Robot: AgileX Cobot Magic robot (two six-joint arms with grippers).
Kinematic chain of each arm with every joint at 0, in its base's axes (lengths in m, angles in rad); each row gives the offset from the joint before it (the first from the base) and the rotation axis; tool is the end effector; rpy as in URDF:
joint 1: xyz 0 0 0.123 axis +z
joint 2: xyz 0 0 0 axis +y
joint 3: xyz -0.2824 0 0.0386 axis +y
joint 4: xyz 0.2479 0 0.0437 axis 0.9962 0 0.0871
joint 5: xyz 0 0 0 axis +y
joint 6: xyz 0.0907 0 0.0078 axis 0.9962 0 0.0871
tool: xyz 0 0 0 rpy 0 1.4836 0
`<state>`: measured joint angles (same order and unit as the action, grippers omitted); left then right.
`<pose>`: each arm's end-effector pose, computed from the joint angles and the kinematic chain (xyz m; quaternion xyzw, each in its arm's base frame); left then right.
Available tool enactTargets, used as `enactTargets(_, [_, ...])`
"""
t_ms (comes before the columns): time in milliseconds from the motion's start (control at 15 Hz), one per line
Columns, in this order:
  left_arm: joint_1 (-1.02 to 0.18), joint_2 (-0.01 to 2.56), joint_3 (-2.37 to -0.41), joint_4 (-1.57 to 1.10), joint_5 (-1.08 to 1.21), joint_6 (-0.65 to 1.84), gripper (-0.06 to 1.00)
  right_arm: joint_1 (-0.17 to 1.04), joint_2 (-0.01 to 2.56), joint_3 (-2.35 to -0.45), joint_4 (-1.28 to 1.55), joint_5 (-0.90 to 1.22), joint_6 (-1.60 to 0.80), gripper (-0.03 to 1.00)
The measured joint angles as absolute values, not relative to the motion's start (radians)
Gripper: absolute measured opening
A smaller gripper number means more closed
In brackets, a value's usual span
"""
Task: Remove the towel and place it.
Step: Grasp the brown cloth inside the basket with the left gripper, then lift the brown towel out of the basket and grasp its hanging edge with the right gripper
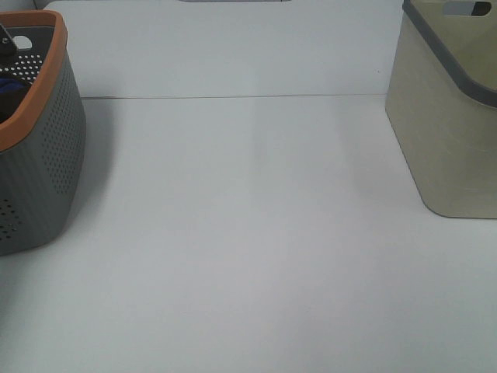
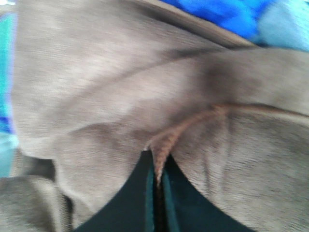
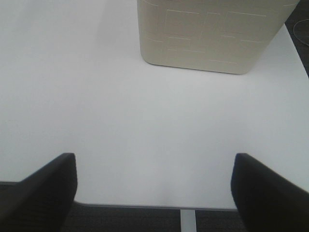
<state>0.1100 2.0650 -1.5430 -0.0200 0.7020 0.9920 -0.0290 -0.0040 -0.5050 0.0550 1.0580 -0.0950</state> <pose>0.4402 0.0474 0.1849 0.4113 0.8857 0.1059 0.1876 -0.0059 0.0045 0.2789 -0.0292 0.8493 -0.0052 0.5270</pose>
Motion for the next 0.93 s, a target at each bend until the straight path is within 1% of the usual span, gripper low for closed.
enactTargets(267, [0.110, 1.933, -1.543, -0.017, 0.704, 0.990, 0.00, -0.029, -0.004, -0.505, 0.055, 1.058, -0.095, 0.85])
enactTargets(600, [0.110, 1.683, -1.543, -0.017, 0.712, 0.987, 0.00, -0.029, -0.004, -0.505, 0.055, 1.058, -0.095, 0.85])
enactTargets(667, [0.110, 1.567, -1.543, -0.016, 0.702, 0.987, 0.00, -0.029, -0.004, -0.505, 0.055, 1.058, -0.095, 0.85])
enactTargets(933, [0.110, 1.372, -1.543, -0.031, 0.684, 0.990, 0.00, -0.029, -0.004, -0.505, 0.055, 1.058, -0.095, 0.85])
